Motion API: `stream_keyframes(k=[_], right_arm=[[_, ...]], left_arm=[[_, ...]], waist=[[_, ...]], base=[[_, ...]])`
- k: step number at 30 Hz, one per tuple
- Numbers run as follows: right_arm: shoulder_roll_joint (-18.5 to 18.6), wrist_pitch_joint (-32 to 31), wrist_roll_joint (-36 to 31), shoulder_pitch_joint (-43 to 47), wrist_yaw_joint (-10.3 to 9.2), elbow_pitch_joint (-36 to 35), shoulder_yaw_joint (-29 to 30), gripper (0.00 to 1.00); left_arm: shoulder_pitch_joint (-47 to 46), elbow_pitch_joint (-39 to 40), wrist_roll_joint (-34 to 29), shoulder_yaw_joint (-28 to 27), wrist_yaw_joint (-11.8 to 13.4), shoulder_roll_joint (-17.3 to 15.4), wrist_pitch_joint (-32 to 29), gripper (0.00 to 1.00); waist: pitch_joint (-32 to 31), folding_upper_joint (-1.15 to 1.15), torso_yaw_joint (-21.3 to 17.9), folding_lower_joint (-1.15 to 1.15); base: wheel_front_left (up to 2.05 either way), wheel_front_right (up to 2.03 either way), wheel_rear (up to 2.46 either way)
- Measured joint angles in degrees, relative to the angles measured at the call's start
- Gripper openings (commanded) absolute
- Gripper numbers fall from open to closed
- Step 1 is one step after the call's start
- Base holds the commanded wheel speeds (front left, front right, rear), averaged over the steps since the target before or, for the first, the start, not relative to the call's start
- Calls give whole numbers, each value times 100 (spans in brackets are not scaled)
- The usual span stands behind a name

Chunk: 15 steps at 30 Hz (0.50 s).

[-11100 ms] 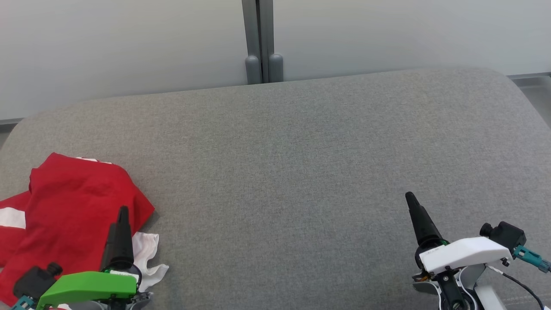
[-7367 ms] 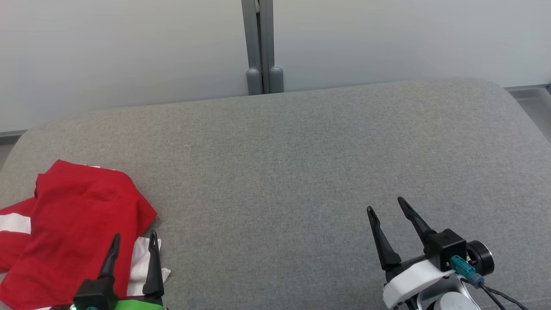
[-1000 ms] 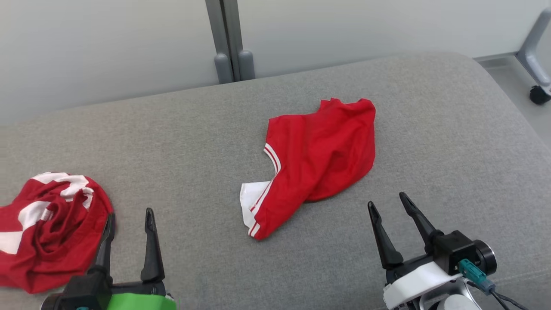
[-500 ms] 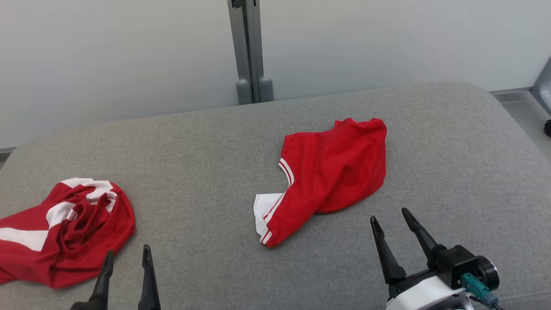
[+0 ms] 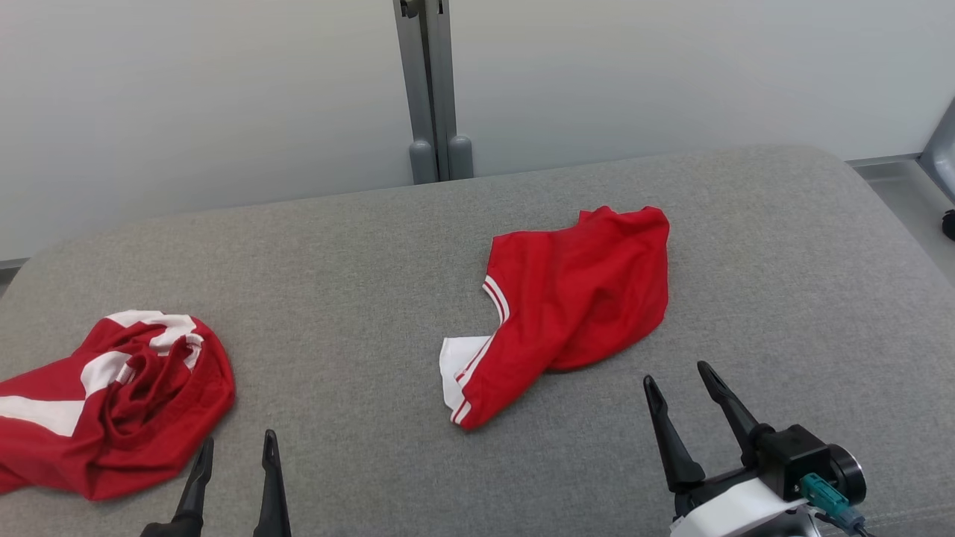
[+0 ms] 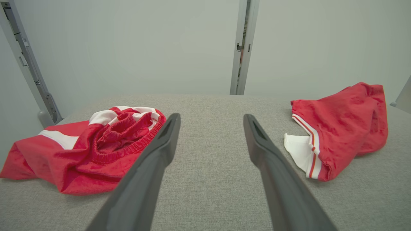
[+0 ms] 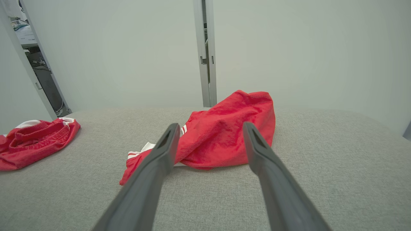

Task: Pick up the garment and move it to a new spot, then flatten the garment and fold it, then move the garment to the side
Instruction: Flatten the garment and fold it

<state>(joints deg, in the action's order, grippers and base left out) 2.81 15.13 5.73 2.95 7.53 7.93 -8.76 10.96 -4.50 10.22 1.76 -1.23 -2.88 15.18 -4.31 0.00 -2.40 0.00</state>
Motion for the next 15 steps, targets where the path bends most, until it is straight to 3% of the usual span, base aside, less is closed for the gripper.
stream_keyframes(k=[15], right_arm=[[0, 0, 24, 0, 0, 94, -45, 100]], left_arm=[[-16, -66, -38, 36, -3, 1, 0, 100]], waist=[[-18, 0, -1, 0]], base=[[0, 0, 0]])
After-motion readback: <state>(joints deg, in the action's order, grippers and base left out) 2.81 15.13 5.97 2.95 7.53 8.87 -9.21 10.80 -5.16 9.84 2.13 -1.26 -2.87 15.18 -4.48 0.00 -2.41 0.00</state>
